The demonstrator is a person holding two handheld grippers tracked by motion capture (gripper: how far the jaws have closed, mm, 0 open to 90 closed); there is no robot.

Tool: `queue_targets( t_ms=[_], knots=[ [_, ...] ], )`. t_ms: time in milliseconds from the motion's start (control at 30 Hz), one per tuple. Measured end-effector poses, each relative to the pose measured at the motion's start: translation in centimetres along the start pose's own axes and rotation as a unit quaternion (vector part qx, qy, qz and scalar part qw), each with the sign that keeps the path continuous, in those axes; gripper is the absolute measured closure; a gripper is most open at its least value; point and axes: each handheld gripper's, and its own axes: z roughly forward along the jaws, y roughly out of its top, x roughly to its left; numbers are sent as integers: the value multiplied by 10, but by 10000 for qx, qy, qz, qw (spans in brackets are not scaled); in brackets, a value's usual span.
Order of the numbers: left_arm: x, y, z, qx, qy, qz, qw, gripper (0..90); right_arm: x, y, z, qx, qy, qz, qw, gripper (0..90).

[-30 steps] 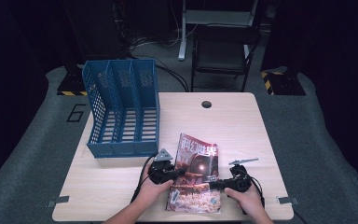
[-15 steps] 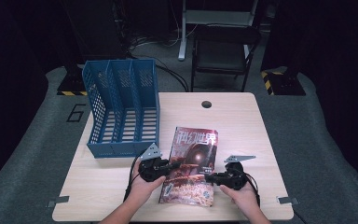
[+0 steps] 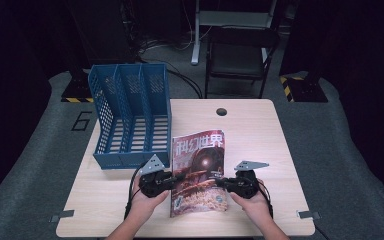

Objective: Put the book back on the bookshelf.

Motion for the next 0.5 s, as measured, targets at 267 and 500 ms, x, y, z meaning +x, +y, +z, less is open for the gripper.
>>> queue_targets(
  t_ms=[267,500],
  knots=[
    [-3,-1,-6,-123,141,170,9997,805,6,5,1,-183,-197,-335,9991,858],
    [-2,-6,-9,-126,174,104,9997,801,8,5,4,-228,-236,-450,9984,859]
  ],
)
